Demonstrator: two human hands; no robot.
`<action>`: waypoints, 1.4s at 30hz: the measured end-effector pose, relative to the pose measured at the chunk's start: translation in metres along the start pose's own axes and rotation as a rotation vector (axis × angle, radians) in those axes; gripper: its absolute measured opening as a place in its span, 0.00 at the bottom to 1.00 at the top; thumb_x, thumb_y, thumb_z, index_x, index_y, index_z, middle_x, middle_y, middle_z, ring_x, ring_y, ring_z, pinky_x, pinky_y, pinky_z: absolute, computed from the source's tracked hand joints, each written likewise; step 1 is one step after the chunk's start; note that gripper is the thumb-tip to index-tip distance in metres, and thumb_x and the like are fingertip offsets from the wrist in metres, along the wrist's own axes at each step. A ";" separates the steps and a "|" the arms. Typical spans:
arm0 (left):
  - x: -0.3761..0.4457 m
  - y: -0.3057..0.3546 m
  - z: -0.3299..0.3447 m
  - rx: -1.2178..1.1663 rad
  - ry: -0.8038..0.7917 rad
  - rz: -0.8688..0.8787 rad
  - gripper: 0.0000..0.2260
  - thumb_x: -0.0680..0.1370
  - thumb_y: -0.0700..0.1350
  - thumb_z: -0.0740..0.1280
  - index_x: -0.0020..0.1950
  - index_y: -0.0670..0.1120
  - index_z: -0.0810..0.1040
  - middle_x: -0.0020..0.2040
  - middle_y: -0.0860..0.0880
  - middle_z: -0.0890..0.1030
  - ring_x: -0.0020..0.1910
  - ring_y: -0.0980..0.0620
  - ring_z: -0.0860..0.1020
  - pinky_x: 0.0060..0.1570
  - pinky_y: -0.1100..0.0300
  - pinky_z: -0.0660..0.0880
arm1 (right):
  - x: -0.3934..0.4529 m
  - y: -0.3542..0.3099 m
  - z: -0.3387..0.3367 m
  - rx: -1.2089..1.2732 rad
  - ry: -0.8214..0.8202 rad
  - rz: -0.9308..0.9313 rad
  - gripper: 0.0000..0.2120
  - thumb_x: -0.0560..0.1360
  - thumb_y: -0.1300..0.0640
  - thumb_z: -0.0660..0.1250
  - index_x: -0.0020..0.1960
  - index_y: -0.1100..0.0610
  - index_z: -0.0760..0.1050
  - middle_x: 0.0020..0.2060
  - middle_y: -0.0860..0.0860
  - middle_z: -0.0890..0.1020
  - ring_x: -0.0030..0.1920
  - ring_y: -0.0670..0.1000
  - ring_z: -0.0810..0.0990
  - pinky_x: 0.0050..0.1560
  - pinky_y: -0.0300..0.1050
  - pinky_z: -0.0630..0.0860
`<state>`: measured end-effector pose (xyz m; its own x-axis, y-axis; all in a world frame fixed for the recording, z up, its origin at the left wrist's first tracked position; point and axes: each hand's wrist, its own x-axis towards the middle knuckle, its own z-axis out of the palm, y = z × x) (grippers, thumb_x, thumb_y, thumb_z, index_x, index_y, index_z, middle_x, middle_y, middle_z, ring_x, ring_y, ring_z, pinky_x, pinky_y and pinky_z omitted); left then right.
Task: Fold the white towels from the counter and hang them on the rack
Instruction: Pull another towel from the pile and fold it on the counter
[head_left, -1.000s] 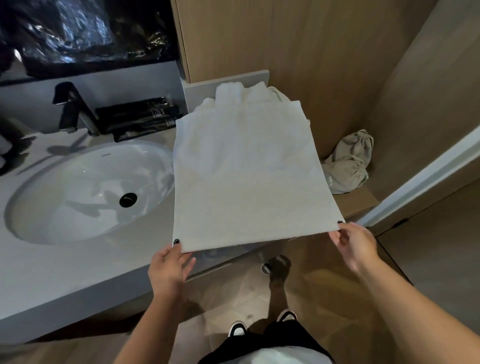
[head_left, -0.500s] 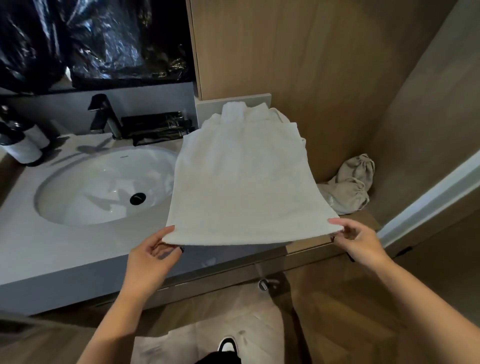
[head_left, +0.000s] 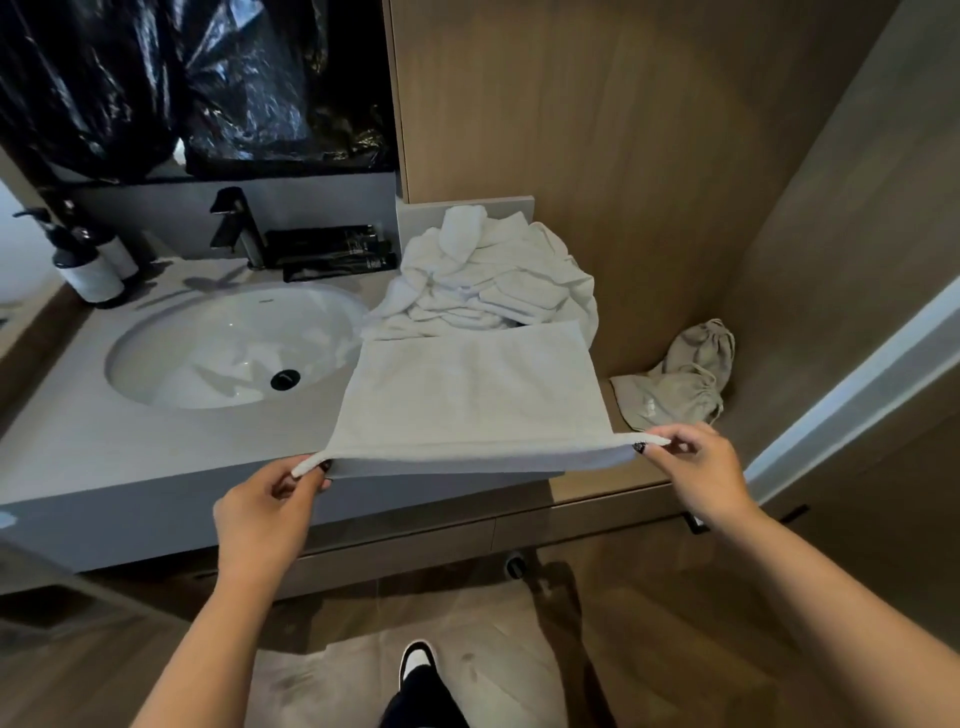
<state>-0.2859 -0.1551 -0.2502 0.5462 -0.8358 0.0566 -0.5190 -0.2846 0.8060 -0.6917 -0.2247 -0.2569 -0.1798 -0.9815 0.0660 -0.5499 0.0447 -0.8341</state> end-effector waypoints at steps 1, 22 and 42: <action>-0.001 0.001 0.001 -0.005 0.001 -0.004 0.06 0.77 0.44 0.71 0.53 0.48 0.84 0.41 0.54 0.83 0.40 0.61 0.77 0.41 0.68 0.69 | -0.001 0.000 0.001 0.003 0.007 0.000 0.08 0.73 0.64 0.73 0.46 0.51 0.81 0.43 0.47 0.77 0.45 0.46 0.75 0.45 0.35 0.69; 0.146 0.041 0.066 -0.111 -0.038 0.024 0.09 0.82 0.45 0.62 0.42 0.46 0.73 0.35 0.50 0.74 0.34 0.56 0.71 0.34 0.61 0.66 | 0.138 -0.043 0.053 0.107 0.137 0.022 0.02 0.77 0.61 0.68 0.48 0.55 0.77 0.40 0.45 0.79 0.42 0.46 0.77 0.37 0.39 0.72; 0.270 0.006 0.144 0.050 -0.320 -0.078 0.09 0.77 0.47 0.71 0.41 0.43 0.80 0.41 0.46 0.80 0.41 0.47 0.78 0.39 0.55 0.71 | 0.220 -0.013 0.119 0.189 0.096 0.259 0.06 0.77 0.67 0.67 0.45 0.58 0.78 0.41 0.53 0.80 0.35 0.39 0.78 0.35 0.27 0.73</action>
<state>-0.2367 -0.4505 -0.3147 0.3550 -0.9136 -0.1982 -0.5201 -0.3692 0.7702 -0.6266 -0.4630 -0.2966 -0.3745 -0.9197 -0.1178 -0.3163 0.2462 -0.9161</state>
